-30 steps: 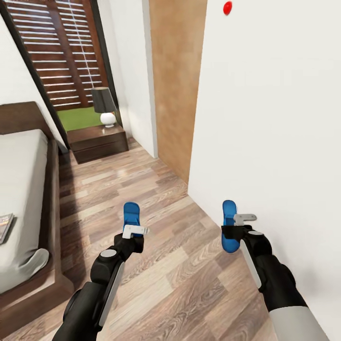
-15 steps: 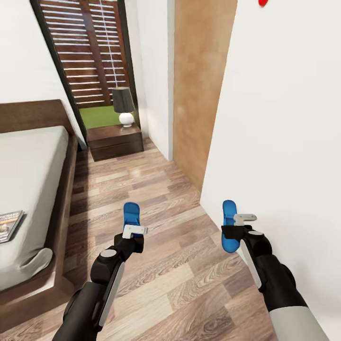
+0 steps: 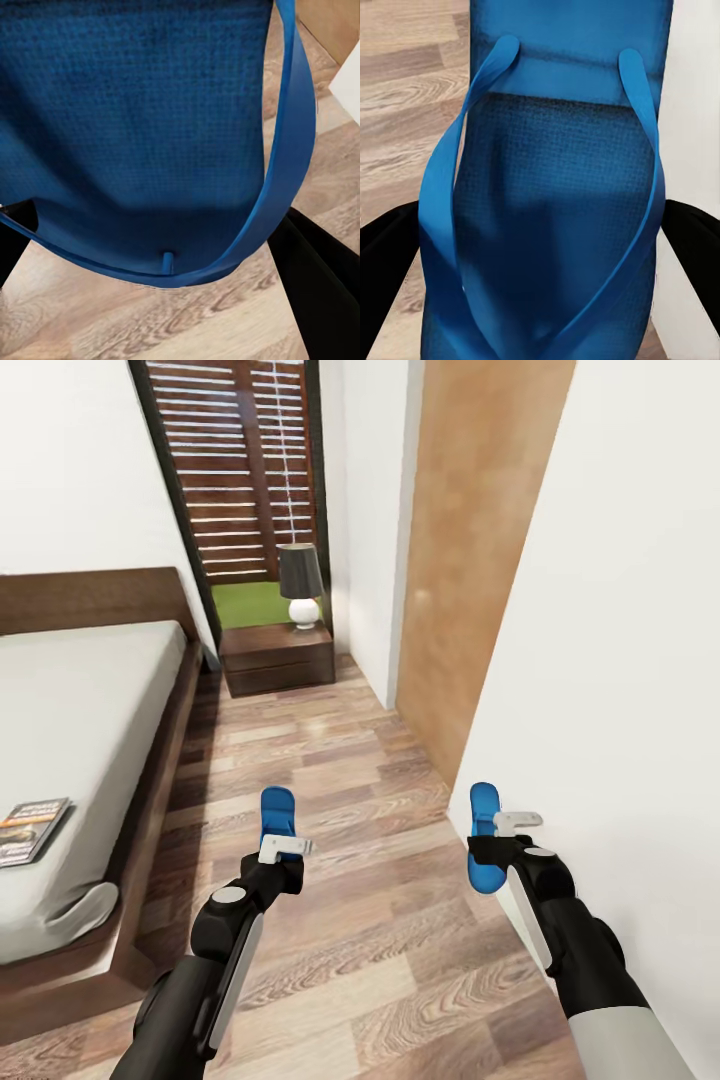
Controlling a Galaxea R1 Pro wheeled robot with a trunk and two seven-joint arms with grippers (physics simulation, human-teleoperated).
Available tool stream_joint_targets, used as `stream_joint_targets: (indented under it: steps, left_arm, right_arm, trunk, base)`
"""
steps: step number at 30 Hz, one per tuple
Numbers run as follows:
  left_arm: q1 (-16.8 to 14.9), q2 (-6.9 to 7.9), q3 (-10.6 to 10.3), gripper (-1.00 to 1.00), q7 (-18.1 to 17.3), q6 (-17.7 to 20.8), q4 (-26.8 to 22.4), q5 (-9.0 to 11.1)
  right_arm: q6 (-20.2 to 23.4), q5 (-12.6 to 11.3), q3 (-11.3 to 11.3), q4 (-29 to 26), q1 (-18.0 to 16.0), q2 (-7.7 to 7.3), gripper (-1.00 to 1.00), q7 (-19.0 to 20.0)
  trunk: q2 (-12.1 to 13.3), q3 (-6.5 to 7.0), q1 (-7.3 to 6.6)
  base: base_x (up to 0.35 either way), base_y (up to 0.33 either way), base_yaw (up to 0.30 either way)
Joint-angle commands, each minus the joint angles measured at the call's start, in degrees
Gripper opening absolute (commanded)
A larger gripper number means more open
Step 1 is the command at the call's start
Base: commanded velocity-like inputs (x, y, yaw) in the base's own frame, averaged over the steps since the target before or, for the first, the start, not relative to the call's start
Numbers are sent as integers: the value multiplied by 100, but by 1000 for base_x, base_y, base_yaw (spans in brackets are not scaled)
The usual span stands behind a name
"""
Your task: In the bedroom, move the book from the bed onto either nightstand, and place the two sandals side by side next to the bed.
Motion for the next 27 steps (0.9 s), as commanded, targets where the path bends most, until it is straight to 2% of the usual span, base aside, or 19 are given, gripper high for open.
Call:
stream_joint_targets:
  steps: [1,12,27]
  left_arm:
    - [-5,-2,-8,-100,-1,31,-6,-53]
    - [-5,-3,-8,-100,-2,33,-6,-53]
    - [-5,-2,-3,-100,-4,31,-6,-53]
  right_arm:
    - [28,1,9,-7,-2,-5,-100,-21]
    - [28,2,9,-7,-2,-5,-100,-21]
    - [28,-3,9,-7,-2,-5,-100,-21]
  trunk:
    - [-2,-5,2]
    - [-2,-5,2]
    - [-2,-5,2]
  base:
    - [269,-234,274]
    - [276,-212,274]
    - [333,-17,274]
